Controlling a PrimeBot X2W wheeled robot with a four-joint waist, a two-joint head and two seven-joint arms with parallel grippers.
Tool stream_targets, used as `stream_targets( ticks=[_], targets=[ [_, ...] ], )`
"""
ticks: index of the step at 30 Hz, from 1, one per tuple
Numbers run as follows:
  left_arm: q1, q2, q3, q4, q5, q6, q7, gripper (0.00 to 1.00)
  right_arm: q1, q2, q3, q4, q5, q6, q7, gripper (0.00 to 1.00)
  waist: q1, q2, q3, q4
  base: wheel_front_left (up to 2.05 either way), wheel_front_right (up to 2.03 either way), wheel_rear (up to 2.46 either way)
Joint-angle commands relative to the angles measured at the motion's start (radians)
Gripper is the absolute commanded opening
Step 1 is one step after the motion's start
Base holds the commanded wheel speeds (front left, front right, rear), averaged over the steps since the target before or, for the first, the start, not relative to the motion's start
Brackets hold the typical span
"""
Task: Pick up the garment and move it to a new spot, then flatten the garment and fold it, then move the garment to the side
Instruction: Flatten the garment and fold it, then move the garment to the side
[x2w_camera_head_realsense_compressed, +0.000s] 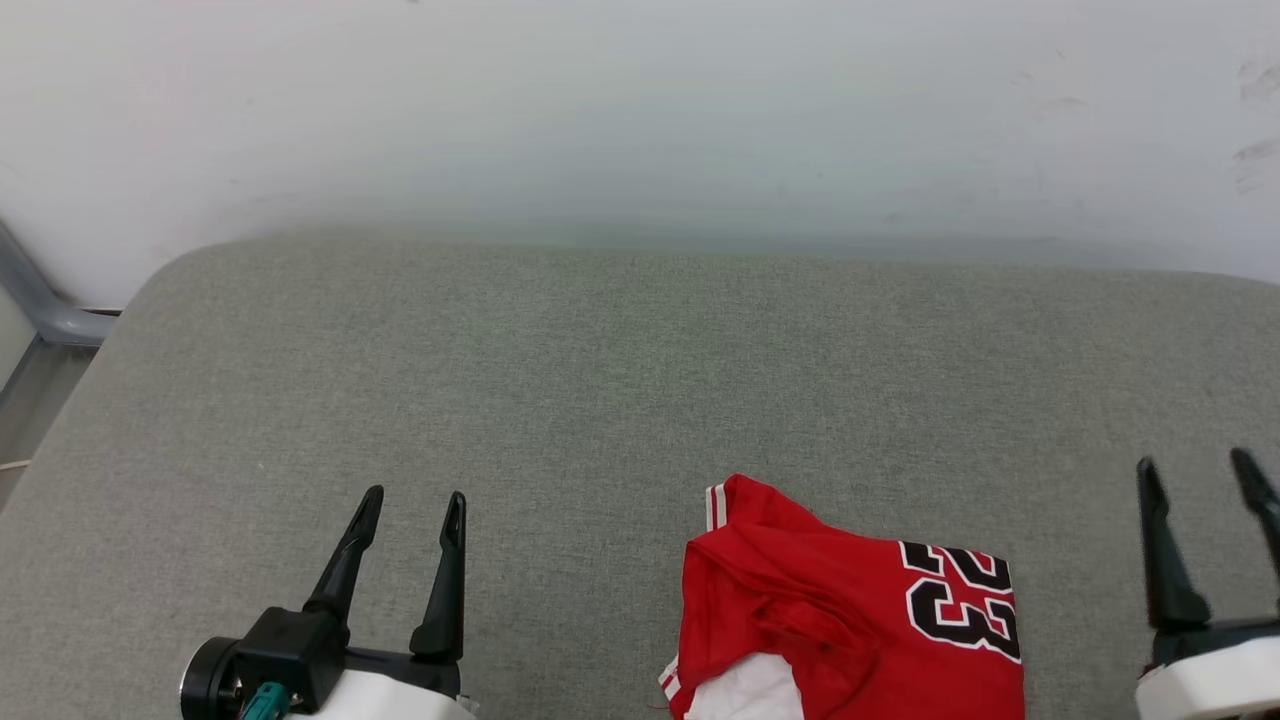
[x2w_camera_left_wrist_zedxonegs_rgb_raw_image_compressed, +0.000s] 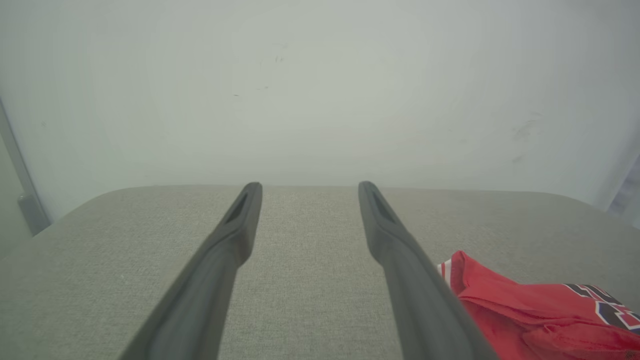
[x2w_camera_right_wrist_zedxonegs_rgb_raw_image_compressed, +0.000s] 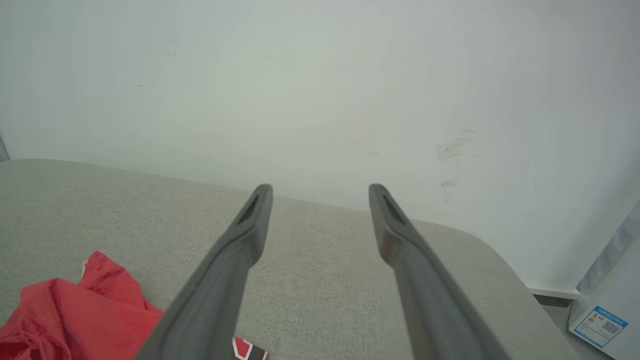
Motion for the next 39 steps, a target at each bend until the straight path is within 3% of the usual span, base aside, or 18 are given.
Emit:
stream_targets(
  ticks=[1, 4, 9, 27, 32, 39],
  targets=[
    [0.010, -0.001, -0.001, 0.000, -0.005, -0.002, -0.002, 1.00, 0.031, 0.038, -0.005, -0.018, -0.023, -0.001, -0.008, 1.00, 0.0000, 0.0000, -0.001, -0.001, 0.00, 0.00, 0.00],
    [0.015, -0.001, -0.007, 0.003, -0.009, -0.002, -0.002, 1.00, 0.057, 0.093, -0.017, -0.032, -0.052, -0.001, -0.019, 1.00, 0.0000, 0.0000, -0.003, -0.002, 0.00, 0.00, 0.00],
    [0.017, -0.001, -0.015, 0.011, -0.012, -0.002, -0.002, 1.00, 0.066, 0.127, -0.012, -0.030, -0.071, -0.001, -0.024, 1.00, 0.0000, 0.0000, -0.007, 0.000, 0.00, 0.00, 0.00],
    [0.014, -0.001, -0.045, 0.022, -0.012, -0.002, -0.002, 1.00, 0.056, 0.104, -0.006, -0.015, -0.006, -0.001, 0.034, 1.00, 0.0000, 0.0000, -0.003, 0.006, 0.00, 0.00, 0.00],
    [0.008, -0.001, -0.049, 0.024, -0.009, -0.002, -0.002, 1.00, 0.032, 0.082, 0.008, -0.045, 0.057, -0.001, 0.229, 1.00, 0.0000, 0.0000, 0.008, 0.007, 0.00, 0.00, 0.00],
    [-0.014, -0.001, -0.060, 0.024, 0.000, -0.002, -0.002, 1.00, 0.025, 0.076, -0.015, -0.113, 0.120, -0.001, 0.750, 1.00, 0.0000, 0.0000, 0.042, 0.018, 0.00, 0.00, 0.00]
  ],
)
